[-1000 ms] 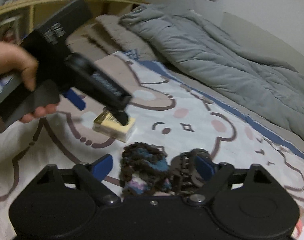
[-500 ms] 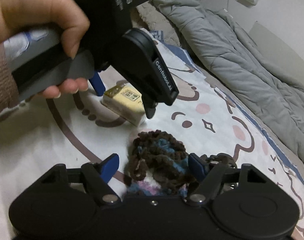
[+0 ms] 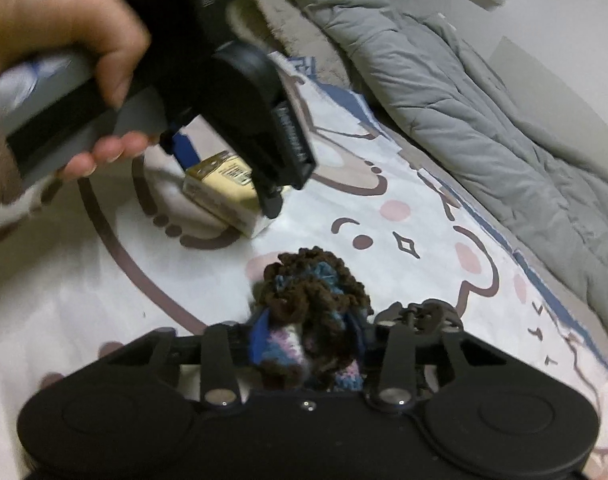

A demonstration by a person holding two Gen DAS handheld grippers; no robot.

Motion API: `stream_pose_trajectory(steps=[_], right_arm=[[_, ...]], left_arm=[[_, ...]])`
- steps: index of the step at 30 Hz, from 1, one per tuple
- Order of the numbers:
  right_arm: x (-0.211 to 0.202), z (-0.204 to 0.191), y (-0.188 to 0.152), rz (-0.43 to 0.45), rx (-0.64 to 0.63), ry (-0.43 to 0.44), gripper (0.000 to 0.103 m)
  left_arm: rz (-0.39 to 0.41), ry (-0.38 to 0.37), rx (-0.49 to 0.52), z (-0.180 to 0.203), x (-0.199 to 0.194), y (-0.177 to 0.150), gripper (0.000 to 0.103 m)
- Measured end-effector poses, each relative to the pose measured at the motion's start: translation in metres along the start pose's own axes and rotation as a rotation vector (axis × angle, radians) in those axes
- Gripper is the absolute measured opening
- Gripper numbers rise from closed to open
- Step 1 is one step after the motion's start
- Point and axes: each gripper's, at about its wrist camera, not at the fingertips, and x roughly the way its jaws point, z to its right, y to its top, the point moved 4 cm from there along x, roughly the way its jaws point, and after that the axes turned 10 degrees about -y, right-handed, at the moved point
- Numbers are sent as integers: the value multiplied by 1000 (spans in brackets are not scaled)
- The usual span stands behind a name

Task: Organize objects
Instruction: 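Grasp the yellow tissue pack with the left gripper while the right gripper grasps the brown-blue yarn scrunchie, then carry the tissue pack with the left gripper while the right gripper carries the scrunchie over the box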

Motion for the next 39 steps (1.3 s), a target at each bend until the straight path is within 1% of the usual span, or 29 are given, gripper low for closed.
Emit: stream_pose_trajectory(steps=[2, 5, 8, 14, 21, 25, 32, 36, 39], right_arm=[[-6, 6, 3, -4, 50, 14, 34], [-16, 10, 8, 0, 89, 29, 31], [-28, 16, 13, -2, 143, 47, 30], [-54, 31, 24, -2, 226, 37, 30], [-83, 51, 30, -7, 329, 5, 30], [-103, 59, 31, -4, 372, -7, 30], [-132, 65, 26, -2, 448, -15, 30], [-140, 68, 20, -8, 487, -20, 30], [-145, 71, 15, -9, 518, -27, 30]], left_arm=[[12, -10, 7, 1, -9, -1, 72], [21, -23, 18, 4, -22, -4, 72], [38, -38, 50, 10, -40, -7, 72], [71, -52, 122, 20, -75, -12, 72], [109, -73, 195, 31, -114, -23, 72], [119, -94, 232, 40, -133, -33, 72], [174, -108, 337, 60, -164, -54, 72], [191, -112, 375, 64, -174, -68, 72], [202, -113, 384, 65, -178, -73, 72]])
